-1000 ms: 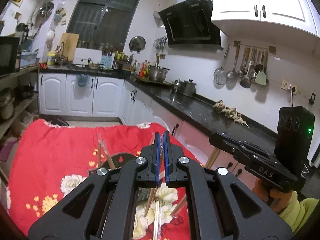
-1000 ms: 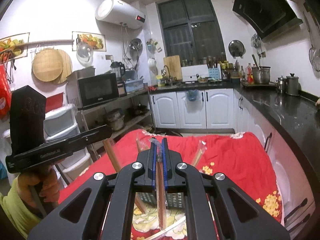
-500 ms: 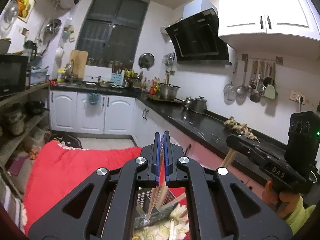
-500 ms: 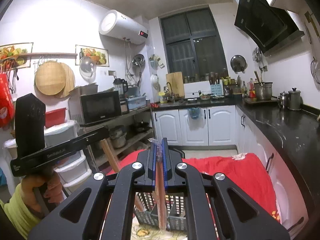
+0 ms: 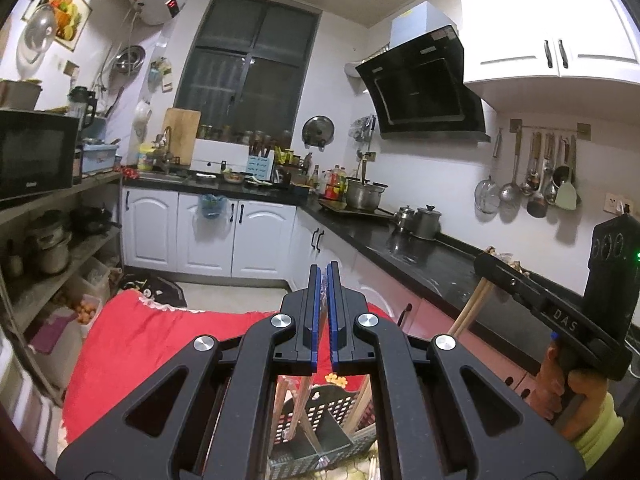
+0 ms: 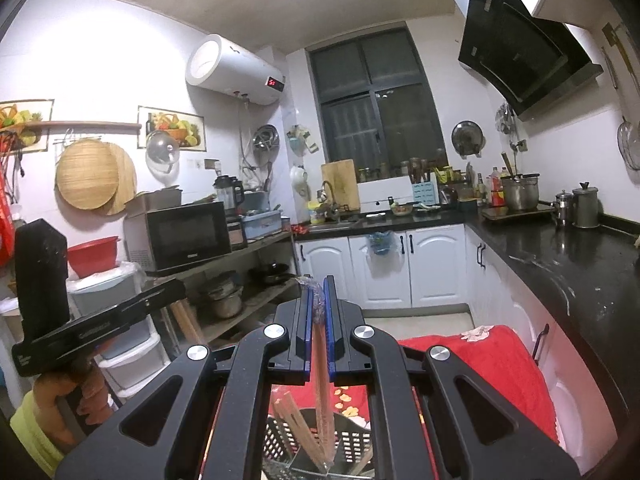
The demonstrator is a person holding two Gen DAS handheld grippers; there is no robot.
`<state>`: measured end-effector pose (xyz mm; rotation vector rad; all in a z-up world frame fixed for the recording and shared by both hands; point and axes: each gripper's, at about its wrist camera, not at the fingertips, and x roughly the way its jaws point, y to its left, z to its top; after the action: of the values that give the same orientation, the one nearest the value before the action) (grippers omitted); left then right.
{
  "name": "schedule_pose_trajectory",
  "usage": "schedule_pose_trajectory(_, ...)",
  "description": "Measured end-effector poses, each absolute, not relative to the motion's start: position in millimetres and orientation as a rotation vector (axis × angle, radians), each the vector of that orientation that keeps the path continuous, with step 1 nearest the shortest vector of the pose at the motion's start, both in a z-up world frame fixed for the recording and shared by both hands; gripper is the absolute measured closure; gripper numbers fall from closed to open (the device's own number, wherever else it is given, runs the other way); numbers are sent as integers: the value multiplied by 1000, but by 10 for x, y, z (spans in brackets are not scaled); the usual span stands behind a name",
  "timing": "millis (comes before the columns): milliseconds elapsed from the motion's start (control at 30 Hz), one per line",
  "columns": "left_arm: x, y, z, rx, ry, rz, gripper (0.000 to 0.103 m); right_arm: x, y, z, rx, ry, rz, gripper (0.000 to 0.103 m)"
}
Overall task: Organize utensils
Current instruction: 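Lower the chopsticks into the caddy compartments and open both tools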
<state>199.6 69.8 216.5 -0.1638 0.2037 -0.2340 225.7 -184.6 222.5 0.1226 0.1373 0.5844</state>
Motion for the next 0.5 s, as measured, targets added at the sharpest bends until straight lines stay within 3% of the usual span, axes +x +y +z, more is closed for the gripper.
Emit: schedule_pose_trajectory(500, 2231, 665, 1743, -167, 265, -221, 102, 2566, -1762, 1766, 122, 186, 495, 98)
